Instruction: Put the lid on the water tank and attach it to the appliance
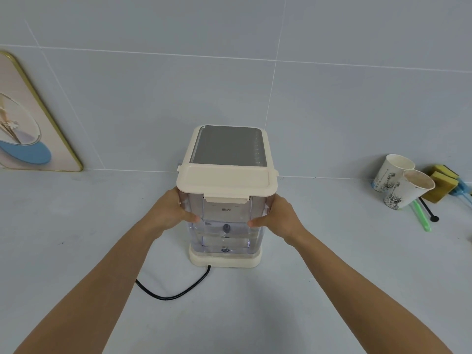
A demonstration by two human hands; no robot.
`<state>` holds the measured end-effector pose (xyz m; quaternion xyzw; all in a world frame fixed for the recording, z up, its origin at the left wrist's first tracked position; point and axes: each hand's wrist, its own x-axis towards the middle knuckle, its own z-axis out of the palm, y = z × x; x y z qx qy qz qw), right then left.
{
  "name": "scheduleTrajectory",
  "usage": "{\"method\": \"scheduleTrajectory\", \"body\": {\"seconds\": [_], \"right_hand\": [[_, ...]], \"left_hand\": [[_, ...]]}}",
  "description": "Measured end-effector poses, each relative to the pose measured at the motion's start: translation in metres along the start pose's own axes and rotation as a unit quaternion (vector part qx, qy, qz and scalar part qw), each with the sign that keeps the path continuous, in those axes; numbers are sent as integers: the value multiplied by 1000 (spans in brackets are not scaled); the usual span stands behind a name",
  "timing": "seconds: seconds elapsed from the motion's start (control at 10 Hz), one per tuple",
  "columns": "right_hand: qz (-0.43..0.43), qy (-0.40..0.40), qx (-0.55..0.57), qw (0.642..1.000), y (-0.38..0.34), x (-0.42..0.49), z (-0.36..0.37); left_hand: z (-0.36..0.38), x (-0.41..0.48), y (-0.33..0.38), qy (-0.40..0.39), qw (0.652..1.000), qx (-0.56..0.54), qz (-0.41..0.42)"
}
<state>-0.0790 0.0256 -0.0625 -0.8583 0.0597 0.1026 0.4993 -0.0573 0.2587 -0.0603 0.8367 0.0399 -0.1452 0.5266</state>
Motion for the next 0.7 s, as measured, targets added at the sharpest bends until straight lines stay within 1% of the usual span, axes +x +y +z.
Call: {"method": "scheduleTrajectory", "body": {"seconds": [0.3,0.4,0.5,0.6,0.7], "right_hand": [[-11,-15,-35,999,-3,-8,-3],[-25,-23,-34,999,-4,-12,-5],[-58,-26,-23,998,-12,-22,-10],[-106,-21,-5,994,-19,-29,-16],[-136,-1,-8,991,-33,-40,-23]], "left_hand": [[3,-7,0,12,1000,25,13],[6,-10,0,27,998,56,30],[3,-22,6,33,996,64,43],[-2,-34,15,23,994,59,91],[-4,-47,34,111,979,112,128]]}}
